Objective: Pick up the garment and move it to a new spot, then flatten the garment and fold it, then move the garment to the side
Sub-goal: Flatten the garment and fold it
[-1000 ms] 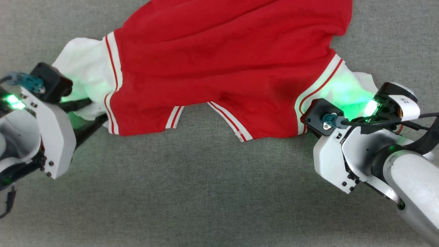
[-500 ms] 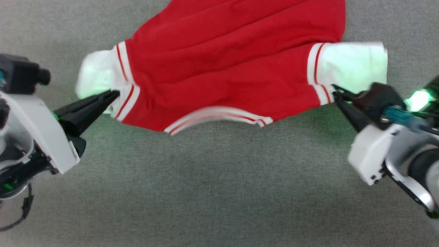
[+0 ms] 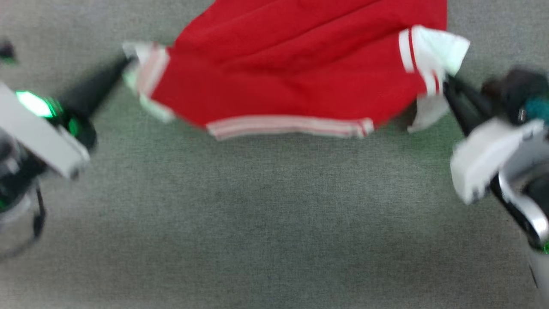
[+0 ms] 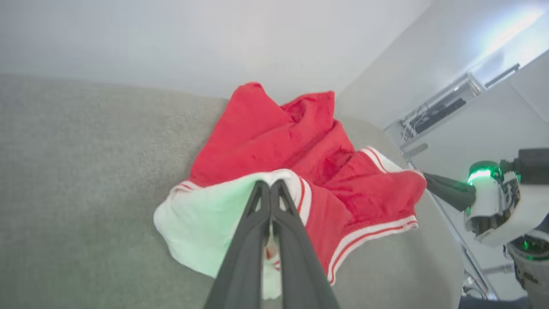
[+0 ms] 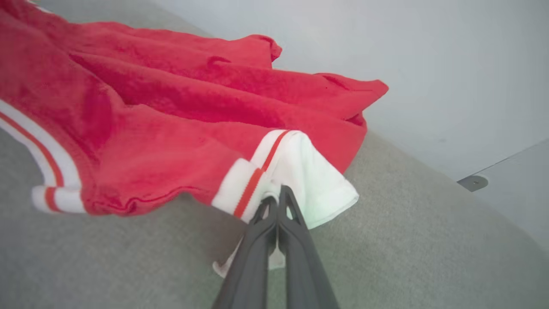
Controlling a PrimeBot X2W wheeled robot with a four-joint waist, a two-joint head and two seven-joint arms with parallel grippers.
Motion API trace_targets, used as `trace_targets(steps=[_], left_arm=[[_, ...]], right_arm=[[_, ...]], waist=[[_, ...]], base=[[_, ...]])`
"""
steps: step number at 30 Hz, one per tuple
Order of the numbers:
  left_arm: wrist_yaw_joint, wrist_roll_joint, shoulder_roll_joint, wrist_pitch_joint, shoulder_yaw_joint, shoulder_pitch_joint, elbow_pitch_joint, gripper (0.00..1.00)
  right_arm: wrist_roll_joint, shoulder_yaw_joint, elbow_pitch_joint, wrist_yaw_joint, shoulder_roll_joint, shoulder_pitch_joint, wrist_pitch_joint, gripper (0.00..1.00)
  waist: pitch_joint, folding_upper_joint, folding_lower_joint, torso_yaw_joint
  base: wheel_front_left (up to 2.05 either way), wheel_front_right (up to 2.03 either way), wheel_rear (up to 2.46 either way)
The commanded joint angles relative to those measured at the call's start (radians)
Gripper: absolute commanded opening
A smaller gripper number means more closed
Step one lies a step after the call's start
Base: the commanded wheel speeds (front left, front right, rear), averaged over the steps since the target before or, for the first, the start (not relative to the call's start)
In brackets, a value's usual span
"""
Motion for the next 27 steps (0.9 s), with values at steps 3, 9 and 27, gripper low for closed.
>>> trace_targets(steps=[3, 9, 27], left_arm=[[0.001, -0.078, -0.056, 0.027, 0.113, -0.082, 0.09, 0.0], [0.001, -0.089, -0.158, 0.076, 0.309, -0.305, 0.334, 0.0], [0.002, 0.023, -0.303, 0.079, 0.409, -0.597, 0.613, 0.0]], right_arm=[[-0.039, -0.031, 0.074, -0.002, 0.089, -0.165, 0.0, 0.0], [-0.145, -0.139, 0.244, -0.002, 0.249, -0.519, -0.05, 0.0], [-0.388, -0.33, 0.672, -0.003, 0.348, -0.96, -0.345, 0.0]], waist=[[0.042, 0.0, 0.0, -0.013], [0.086, 0.0, 0.0, -0.035], [0.059, 0.0, 0.0, -0.035]], base=[[0.0, 0.0, 0.0], [0.0, 0.0, 0.0], [0.0, 0.0, 0.0]])
